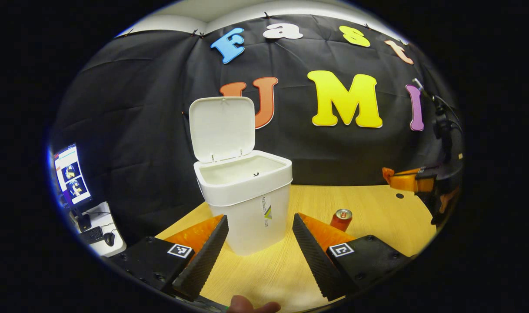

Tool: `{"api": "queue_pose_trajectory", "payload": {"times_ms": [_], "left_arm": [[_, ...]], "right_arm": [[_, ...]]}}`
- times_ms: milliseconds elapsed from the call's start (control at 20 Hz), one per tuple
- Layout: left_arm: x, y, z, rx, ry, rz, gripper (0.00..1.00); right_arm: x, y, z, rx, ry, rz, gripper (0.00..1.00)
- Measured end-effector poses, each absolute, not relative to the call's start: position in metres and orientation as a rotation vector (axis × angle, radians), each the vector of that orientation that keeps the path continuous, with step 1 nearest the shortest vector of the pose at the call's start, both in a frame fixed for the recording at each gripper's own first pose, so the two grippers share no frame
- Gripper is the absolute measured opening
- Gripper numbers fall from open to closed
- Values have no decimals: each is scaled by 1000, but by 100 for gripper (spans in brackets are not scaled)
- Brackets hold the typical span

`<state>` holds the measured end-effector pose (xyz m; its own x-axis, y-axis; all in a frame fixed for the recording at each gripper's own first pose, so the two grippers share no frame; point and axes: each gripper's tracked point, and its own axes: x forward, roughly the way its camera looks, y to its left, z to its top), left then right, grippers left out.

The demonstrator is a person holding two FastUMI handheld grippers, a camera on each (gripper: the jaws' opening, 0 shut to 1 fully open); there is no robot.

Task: Press the lid of the desktop garbage bin to open it, pick up the crumpled paper on the desktop and throw it into the bin, then pick up the pop can on the desktop and drop it into the bin, and finally close the garbage bin lid.

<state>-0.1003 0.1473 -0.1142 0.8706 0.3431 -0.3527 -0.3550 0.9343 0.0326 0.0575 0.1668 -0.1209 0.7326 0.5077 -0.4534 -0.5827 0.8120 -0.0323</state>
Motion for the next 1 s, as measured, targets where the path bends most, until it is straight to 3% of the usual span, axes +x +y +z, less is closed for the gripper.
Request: {"api": "queue_pose_trajectory", "payload": {"times_ms": [450, 1000], "left_arm": [[-128, 200, -111, -54, 338, 459, 98], [-179, 287, -117, -105, 351, 643, 98]], "right_arm": [[58, 307, -45, -126, 334, 771, 4], [47, 467, -82, -199, 386, 941, 4]]}}
